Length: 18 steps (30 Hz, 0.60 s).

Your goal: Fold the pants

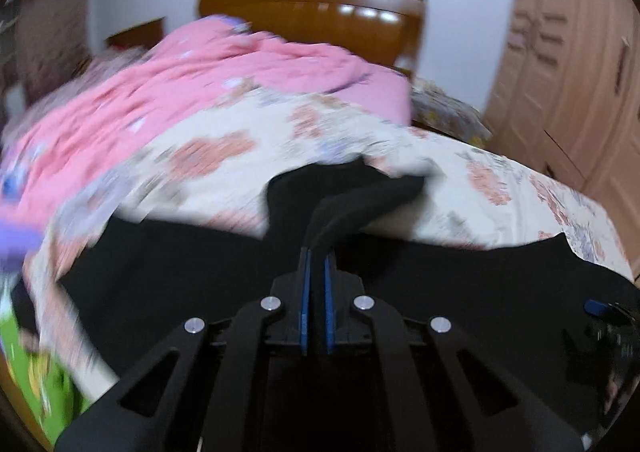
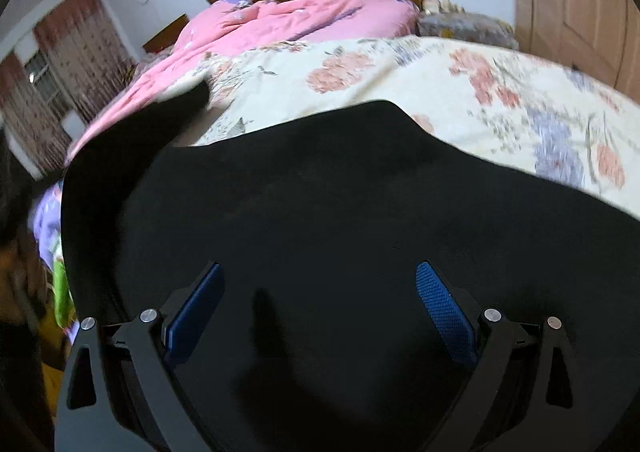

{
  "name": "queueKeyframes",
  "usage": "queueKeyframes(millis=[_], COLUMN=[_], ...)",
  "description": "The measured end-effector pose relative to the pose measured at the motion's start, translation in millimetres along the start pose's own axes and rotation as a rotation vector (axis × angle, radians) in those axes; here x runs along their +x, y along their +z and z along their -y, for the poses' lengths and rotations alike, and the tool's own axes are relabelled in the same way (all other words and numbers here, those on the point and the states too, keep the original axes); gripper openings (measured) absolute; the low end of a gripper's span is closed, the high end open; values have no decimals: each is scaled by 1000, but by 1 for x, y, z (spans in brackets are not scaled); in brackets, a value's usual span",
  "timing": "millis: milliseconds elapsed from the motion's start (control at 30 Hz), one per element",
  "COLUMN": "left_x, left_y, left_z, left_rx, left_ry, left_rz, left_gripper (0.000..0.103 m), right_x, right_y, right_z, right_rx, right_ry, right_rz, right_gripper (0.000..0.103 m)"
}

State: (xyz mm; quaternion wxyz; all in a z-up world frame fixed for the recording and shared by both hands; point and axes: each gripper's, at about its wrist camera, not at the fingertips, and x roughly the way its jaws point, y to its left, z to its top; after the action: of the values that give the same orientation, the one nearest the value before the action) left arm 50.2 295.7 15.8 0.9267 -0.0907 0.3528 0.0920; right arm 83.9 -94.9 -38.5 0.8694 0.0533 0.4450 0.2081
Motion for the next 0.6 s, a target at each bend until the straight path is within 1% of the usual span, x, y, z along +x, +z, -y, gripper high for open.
queueKeyframes(millis=[67,133,200,300,400,433,467,500,533,567,600], left_x=[-15,-23,-24,-11,-7,-7,-8,-7,-9,-10,-7], left_y=[-24,-46,-65,-82,-85,-85,-84,-82,-80,-78,-74], left_z=[-23,-35,-39,-47,-53,-54,-55,-55,-53,-51,-47], left_rx=[-53,-85,-98,-100,-133,-142,-153,-158,-153,-140,-121], left_ry=[12,40,63,73,64,62,64,56,56,63,67], left_rz=[-11,-29,-49,-103,-93,-92,-90,-81,-57,-53,-54], left_gripper=[5,5,5,5,8,18,49,63,67,65,60], right_x=[1,2,4,4,4,4,4,4,4,3,3], right_y=[0,0,-1,-2,-3,-3,-3,-3,-3,-3,-3], right_z=[-1,-3,-6,-6,-6,-6,-6,-5,-6,-6,-6], right_rx=[-1,-13,-26,-30,-24,-23,-23,-23,-25,-27,-29], right_ry=[0,-11,-23,-26,-20,-19,-20,-20,-23,-25,-26], right_rz=[3,3,3,5,7,8,9,9,8,8,7], right_gripper=[94,94,94,94,94,94,94,94,94,95,95])
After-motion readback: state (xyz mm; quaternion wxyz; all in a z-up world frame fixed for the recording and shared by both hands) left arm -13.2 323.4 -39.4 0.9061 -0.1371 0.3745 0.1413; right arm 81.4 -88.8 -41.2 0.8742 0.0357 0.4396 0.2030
